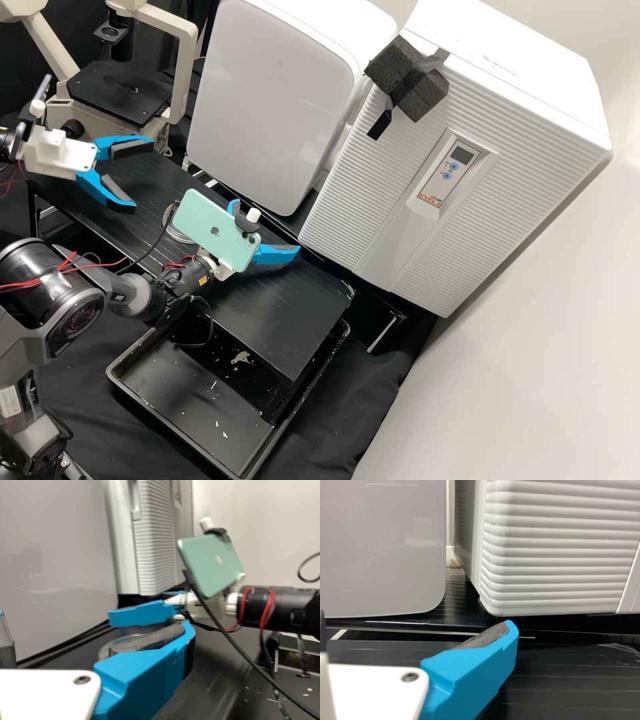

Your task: Place the petri dish on the microscope

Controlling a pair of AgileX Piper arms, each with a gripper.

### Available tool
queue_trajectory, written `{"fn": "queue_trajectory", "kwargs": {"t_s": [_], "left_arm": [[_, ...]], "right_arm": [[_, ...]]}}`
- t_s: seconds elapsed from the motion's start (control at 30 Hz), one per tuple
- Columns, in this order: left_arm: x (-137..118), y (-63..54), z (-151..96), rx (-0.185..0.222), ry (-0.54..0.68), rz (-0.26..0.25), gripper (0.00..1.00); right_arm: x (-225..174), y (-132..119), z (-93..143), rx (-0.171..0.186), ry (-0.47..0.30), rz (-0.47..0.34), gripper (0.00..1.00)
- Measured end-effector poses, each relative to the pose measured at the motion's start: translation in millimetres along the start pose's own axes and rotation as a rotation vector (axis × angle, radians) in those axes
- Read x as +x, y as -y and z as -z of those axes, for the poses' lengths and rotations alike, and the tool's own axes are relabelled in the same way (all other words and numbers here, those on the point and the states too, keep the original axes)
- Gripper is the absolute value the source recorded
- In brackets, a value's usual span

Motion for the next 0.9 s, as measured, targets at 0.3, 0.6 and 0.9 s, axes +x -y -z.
{"fn": "queue_trajectory", "kwargs": {"t_s": [0.3,0.6,0.9], "left_arm": [[28,19.4,-4,-0.009,0.041,0.060,1.00],[46,27.1,9,0.000,0.015,0.100,1.00],[59,26.6,13,-0.036,0.026,0.099,1.00]], "right_arm": [[0,0,0,0.000,0.000,0.000,1.00],[0,0,0,0.000,0.000,0.000,1.00],[0,0,0,0.000,0.000,0.000,1.00]]}}
